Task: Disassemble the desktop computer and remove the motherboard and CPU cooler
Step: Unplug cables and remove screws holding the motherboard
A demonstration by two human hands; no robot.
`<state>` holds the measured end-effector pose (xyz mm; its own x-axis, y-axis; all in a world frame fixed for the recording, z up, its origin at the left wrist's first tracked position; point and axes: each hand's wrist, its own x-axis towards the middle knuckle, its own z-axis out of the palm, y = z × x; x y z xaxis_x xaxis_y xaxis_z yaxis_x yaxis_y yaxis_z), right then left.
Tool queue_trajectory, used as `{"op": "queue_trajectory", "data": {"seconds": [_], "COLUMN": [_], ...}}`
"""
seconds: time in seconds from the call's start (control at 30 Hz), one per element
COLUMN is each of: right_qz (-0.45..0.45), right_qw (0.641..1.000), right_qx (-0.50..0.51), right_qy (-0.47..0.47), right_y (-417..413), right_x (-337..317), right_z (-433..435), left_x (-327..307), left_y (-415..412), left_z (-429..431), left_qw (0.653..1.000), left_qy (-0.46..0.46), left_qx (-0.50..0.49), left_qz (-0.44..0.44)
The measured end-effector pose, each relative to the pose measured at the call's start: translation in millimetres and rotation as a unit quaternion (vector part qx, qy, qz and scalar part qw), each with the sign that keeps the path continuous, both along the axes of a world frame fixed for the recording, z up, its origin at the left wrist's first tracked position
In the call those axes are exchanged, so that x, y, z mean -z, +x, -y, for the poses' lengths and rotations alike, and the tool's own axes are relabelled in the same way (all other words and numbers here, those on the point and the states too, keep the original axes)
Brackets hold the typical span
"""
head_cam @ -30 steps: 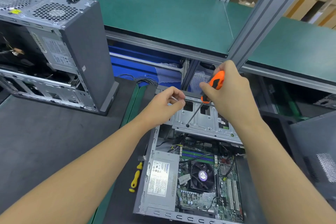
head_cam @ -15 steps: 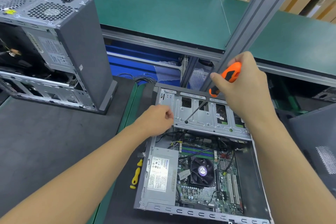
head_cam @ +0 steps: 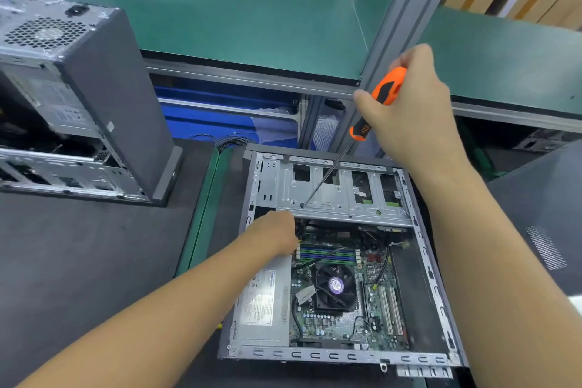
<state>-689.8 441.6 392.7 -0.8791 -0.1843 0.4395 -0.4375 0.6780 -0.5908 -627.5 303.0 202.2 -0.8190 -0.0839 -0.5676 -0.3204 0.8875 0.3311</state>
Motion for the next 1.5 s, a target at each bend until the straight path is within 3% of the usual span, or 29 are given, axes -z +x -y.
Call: {"op": "queue_trajectory", "data": {"seconds": [0.17,0.3,0.5,0.8,1.03,1.17,1.27,1.4,1.5], "right_qz": [0.020,0.044,0.056,0.060,0.059,-0.006,-0.056,-0.077,-0.084], "right_qw": [0.999,0.998,0.997,0.997,0.997,1.000,0.997,0.992,0.989], "right_qx": [-0.017,-0.033,-0.033,-0.034,-0.036,-0.023,0.006,0.038,0.059], "right_qy": [0.025,0.032,0.036,0.037,0.032,-0.002,-0.049,-0.088,-0.109], "right_y": [-13.8,-21.1,-26.1,-29.9,-23.7,-15.3,-5.9,11.1,28.1], "right_x": [-4.8,-4.9,-4.0,-3.4,-5.9,-12.1,-19.4,-24.3,-25.6], "right_z": [3.5,8.8,12.6,9.4,3.8,-5.6,-16.4,-27.6,-34.3], "left_x": [13.8,22.6,37.4,44.9,46.6,32.4,16.1,-1.7,-8.4], "left_y": [-6.1,-12.9,-16.2,-20.9,-16.6,-14.1,-8.1,-1.7,3.2], "left_z": [-12.8,-15.1,-13.5,-13.6,-6.9,-6.9,-7.3,-11.3,-16.3], "left_qw": [0.995,0.993,0.962,0.952,0.949,0.964,0.959,0.932,0.887], "left_qy": [0.021,0.076,0.212,0.240,0.270,0.255,0.277,0.351,0.431], "left_qx": [0.006,-0.079,-0.149,-0.178,-0.133,-0.022,0.001,-0.092,-0.164], "left_qz": [0.098,0.054,0.086,0.063,0.092,0.072,0.057,0.021,0.002]}}
